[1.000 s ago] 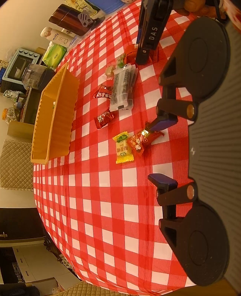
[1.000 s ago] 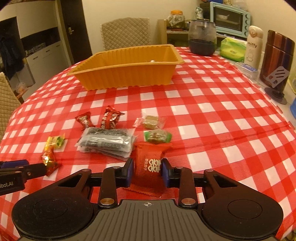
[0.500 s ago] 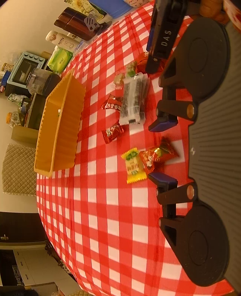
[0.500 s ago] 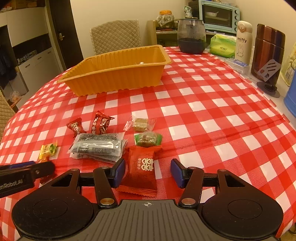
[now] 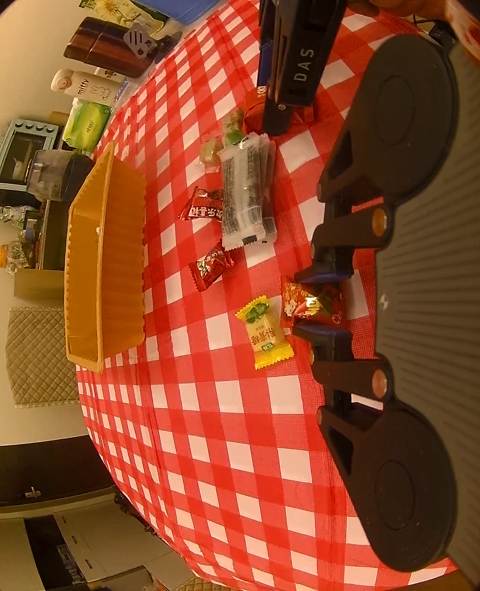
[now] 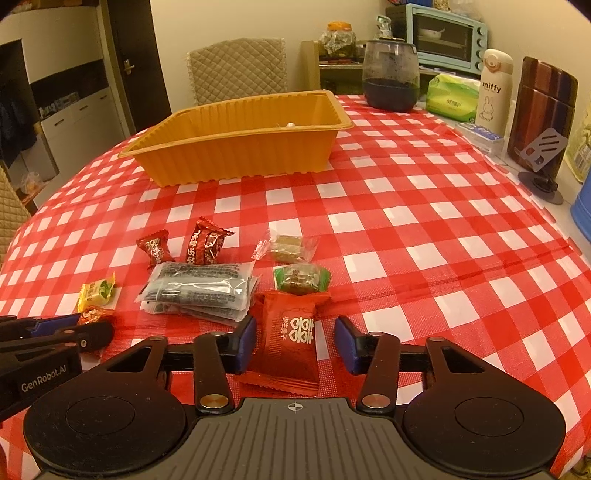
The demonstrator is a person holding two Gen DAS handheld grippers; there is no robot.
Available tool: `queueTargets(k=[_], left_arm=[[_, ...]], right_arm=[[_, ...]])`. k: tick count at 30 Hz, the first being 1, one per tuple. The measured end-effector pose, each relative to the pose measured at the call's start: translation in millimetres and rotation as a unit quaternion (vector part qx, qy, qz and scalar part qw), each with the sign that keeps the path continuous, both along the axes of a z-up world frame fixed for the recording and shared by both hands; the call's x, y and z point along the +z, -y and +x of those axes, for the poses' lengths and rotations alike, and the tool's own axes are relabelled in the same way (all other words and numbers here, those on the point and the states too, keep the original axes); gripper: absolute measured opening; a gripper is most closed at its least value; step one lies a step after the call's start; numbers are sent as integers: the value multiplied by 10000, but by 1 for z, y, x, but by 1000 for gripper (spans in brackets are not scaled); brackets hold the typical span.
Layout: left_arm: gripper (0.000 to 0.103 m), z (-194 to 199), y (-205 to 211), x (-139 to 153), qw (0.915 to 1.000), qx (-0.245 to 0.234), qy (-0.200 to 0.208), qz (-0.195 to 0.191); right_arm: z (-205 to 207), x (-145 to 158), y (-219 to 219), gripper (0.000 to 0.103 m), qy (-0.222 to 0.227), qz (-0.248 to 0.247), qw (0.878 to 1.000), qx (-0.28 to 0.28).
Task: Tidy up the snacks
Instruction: 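Grasp the red-gold candy with the left gripper while the right grasps the red square packet, then carry both held candies over the orange tray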
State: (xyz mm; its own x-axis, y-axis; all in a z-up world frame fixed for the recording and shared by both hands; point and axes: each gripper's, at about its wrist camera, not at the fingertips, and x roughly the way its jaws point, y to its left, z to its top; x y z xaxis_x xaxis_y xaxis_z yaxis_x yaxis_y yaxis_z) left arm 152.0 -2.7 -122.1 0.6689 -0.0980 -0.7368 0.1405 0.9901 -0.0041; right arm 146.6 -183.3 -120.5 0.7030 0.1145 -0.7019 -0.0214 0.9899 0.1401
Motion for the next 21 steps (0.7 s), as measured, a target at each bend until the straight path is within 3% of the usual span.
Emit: queueTargets(k=[2, 12, 21], left_arm=[[19, -1, 0, 1, 10000, 23, -30, -47], [19, -4, 8, 20, 9997, -49, 160, -192], [19, 3, 12, 61, 9971, -254, 574, -424]], right_arm=[[0, 0, -1, 29, 11, -30, 10000, 41], [-11, 17, -1, 27, 245, -93, 9996, 110], [-7, 51, 14, 27, 620, 14, 9980, 101]])
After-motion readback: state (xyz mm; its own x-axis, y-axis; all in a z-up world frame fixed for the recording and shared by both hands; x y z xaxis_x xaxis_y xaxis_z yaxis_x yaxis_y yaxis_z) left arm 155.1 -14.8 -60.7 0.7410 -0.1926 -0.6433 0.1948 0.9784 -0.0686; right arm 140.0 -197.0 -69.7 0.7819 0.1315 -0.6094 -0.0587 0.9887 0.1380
